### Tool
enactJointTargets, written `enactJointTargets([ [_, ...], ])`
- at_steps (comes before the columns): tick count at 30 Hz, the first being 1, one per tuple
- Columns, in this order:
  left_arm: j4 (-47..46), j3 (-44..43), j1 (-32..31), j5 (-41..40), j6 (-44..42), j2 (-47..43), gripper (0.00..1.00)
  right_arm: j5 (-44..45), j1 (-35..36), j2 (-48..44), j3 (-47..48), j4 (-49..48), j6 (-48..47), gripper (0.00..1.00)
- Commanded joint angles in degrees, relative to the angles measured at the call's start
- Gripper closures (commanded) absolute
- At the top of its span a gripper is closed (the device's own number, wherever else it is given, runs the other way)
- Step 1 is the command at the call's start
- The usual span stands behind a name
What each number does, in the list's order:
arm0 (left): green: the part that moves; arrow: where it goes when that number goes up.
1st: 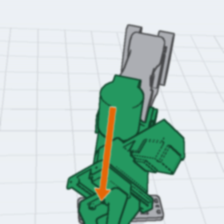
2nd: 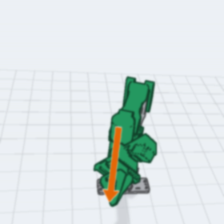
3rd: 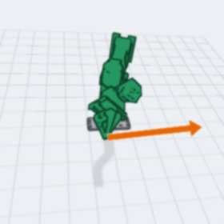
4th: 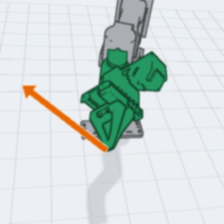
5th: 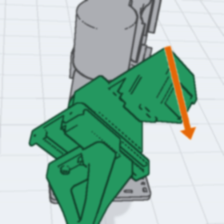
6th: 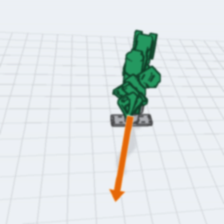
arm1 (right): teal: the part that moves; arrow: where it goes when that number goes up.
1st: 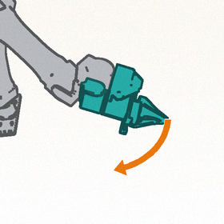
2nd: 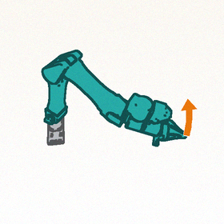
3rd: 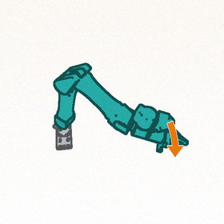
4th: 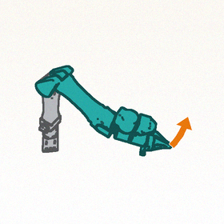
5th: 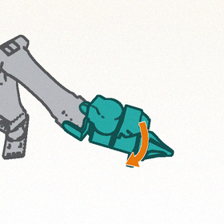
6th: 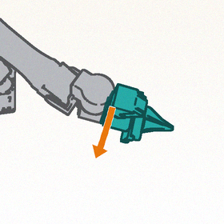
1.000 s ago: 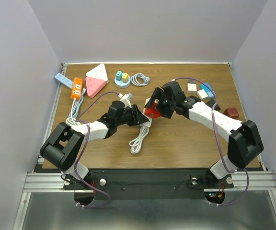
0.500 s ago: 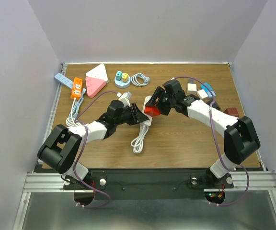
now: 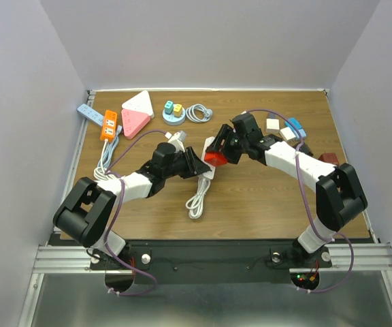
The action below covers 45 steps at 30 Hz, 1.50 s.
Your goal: Pull the plug off the socket
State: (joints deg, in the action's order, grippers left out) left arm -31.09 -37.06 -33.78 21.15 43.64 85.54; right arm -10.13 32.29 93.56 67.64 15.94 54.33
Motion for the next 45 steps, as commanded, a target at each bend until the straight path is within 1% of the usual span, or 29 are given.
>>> enactJointTargets([
  [1,-3.8,-1.09,-1.2,0.74,-1.62,-0.81,0.66,-4.46,0.75,-4.0,0.39,-4.96,2.45,1.0],
  [3,-4.15,-1.35,-1.38,1.35,-2.58,-1.07,0.52,-4.81,0.75,-3.74,0.22,-4.87,2.71,1.0],
  [6,-4.24,-3.02,-2.17,2.84,-4.43,-1.08,0.45,-5.6,0.84,-3.12,0.65,-4.78,2.8,1.0],
  [9,-4.24,-4.42,-2.52,3.99,-5.14,-0.29,0.42,-6.48,0.75,-2.51,1.44,-4.61,2.89,1.0],
  [12,-3.19,-5.48,-2.69,4.43,-5.76,1.64,0.42,-6.92,0.75,-2.07,2.24,-4.52,2.89,1.0],
  [13,-2.75,-5.57,-2.69,4.6,-5.93,2.09,0.45,-7.18,0.75,-1.98,2.5,-4.52,2.89,1.0],
  [17,-2.31,-5.22,-2.78,5.83,-6.81,3.84,0.91,-8.94,0.84,-1.36,3.2,-4.43,3.5,1.0],
  [18,-2.22,-5.04,-2.87,6.36,-6.9,4.11,1.0,-9.12,0.75,-1.36,3.2,-4.34,3.77,1.0],
  [21,-2.22,-4.52,-2.87,6.71,-6.99,5.34,1.0,-9.2,0.75,-1.54,3.47,-4.26,3.95,1.0],
  [25,-1.34,-3.2,-2.26,2.5,-6.11,7.18,1.0,-10.17,-0.47,-3.29,3.73,-2.86,4.82,0.99],
  [30,-1.08,-1.35,0.55,-0.49,-4.97,9.73,1.0,-11.75,-4.51,-7.51,3.73,1.45,4.56,1.0],
  [36,-0.81,-1.09,2.58,-2.77,-5.32,12.02,1.0,-17.72,-10.66,-9.89,2.5,6.2,2.1,1.0],
  [39,-0.37,-1.09,3.37,-3.3,-5.32,12.63,1.0,-23.87,-12.51,-8.75,3.02,6.99,0.26,0.99],
  [45,0.5,-2.05,3.81,-3.48,-5.4,13.34,1.0,-27.48,-12.96,-6.91,4.08,8.75,-1.85,1.0],
])
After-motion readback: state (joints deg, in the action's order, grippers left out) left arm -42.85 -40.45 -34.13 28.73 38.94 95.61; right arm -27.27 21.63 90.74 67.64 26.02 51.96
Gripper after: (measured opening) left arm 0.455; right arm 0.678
